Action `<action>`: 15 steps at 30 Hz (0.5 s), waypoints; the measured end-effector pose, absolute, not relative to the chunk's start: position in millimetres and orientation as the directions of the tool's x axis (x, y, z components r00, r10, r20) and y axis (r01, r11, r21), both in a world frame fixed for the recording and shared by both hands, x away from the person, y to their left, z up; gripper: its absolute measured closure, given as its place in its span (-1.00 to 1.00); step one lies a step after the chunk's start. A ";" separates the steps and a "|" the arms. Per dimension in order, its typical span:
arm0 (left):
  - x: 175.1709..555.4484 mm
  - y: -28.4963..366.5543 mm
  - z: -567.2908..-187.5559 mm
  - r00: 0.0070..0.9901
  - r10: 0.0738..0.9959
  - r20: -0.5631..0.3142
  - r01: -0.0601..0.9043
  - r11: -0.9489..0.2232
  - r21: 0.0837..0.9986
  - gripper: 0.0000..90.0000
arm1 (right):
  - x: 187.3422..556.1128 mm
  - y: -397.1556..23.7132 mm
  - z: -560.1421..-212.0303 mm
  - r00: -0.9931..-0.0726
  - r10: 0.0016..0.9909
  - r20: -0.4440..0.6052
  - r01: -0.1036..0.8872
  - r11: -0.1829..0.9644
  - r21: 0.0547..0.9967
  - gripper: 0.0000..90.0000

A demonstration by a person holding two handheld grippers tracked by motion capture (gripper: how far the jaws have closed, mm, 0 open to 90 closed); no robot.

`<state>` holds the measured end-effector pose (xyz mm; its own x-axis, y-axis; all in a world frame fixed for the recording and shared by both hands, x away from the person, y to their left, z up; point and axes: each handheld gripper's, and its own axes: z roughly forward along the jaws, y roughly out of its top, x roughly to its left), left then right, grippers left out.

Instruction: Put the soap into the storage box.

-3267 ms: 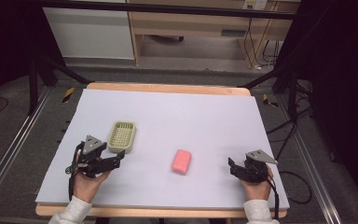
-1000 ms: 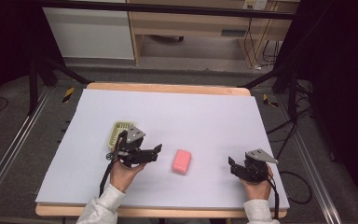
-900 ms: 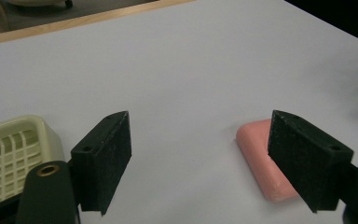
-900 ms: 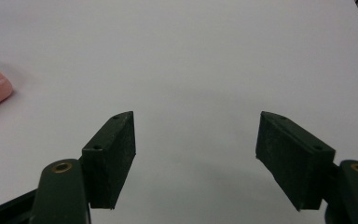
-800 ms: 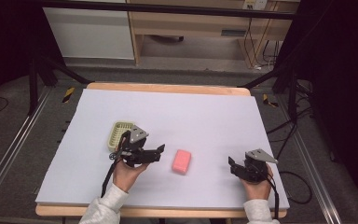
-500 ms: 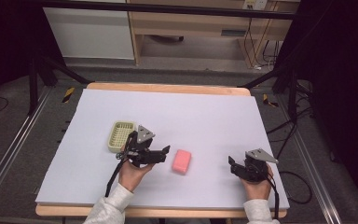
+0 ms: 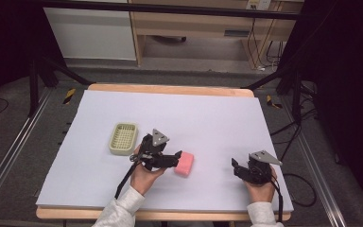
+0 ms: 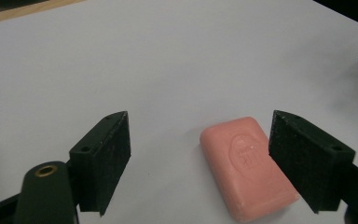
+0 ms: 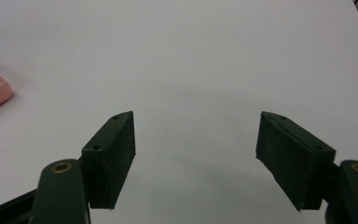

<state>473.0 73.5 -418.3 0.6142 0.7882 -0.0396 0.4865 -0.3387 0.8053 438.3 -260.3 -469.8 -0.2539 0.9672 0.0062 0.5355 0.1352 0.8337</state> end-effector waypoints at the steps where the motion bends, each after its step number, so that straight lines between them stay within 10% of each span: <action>1: 473.0 73.5 -418.3 0.614 0.788 -0.040 0.487 -0.339 0.805 -0.55 | 438.3 -260.3 -469.7 -0.254 0.967 0.007 0.536 0.135 0.833 -0.37; 15: 476.0 53.7 -427.2 0.630 0.775 -0.044 0.506 -0.367 0.780 -0.56 | 438.3 -260.4 -469.4 -0.253 0.967 0.003 0.536 0.138 0.833 -0.35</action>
<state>476.0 53.7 -427.2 0.6301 0.7752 -0.0443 0.5064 -0.3671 0.7803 438.3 -260.4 -469.4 -0.2534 0.9674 0.0026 0.5356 0.1380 0.8331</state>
